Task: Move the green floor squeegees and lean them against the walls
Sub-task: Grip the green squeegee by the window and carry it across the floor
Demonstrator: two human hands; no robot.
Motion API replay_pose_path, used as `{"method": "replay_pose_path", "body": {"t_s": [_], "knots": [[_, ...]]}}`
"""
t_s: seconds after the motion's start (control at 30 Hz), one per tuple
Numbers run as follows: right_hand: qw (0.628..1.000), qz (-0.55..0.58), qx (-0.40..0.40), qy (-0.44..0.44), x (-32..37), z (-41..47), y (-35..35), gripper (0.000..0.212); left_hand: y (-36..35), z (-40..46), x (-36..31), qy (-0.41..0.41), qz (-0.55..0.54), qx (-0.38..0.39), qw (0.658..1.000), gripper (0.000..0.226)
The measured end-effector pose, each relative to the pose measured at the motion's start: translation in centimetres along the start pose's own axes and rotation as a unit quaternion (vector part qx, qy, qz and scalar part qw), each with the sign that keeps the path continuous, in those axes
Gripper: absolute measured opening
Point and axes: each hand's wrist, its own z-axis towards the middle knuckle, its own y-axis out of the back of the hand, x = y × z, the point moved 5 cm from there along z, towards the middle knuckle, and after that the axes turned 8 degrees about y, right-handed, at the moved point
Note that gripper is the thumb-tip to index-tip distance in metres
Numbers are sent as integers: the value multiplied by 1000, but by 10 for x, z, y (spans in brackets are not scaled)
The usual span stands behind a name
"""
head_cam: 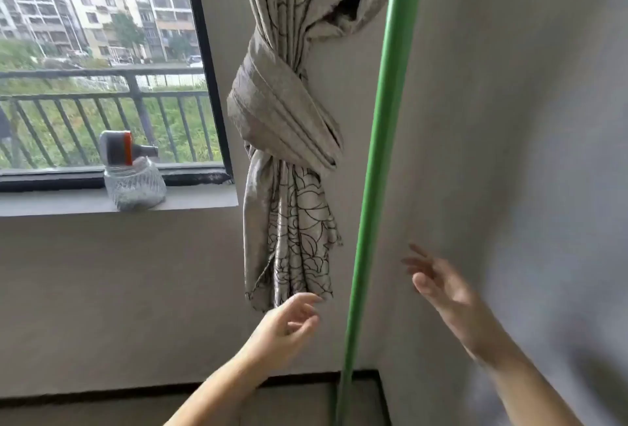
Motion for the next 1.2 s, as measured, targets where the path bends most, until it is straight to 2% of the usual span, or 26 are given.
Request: {"method": "replay_pose_path", "body": {"t_s": [0.1, 0.23, 0.37, 0.53, 0.77, 0.93, 1.03, 1.2], "knots": [[998, -52, 19, 14, 3, 25, -15, 50, -16, 30, -11, -6, 52, -8, 999, 34], [992, -96, 86, 8, 1, 40, -45, 42, -48, 49, -7, 32, 88, 5, 996, 49], [993, -106, 56, 9, -8, 45, -50, 36, -70, 57, 2, 79, 101, 13, 992, 42], [991, -129, 18, 27, -5, 31, -47, 31, -85, 42, 2, 72, 104, -62, 990, 23], [991, -122, 36, 49, 16, -12, -42, 31, -101, -7, -6, 58, 84, -102, 990, 13], [988, -99, 91, 75, 35, -58, -37, 29, -119, -63, -11, 74, 58, -138, 986, 14], [986, -88, 111, 90, 50, -91, -37, 35, -130, -104, -15, 85, 47, -158, 983, 14], [982, -94, 120, 107, 73, -151, -44, 38, -141, -174, -18, 86, 51, -156, 983, 15]]}}
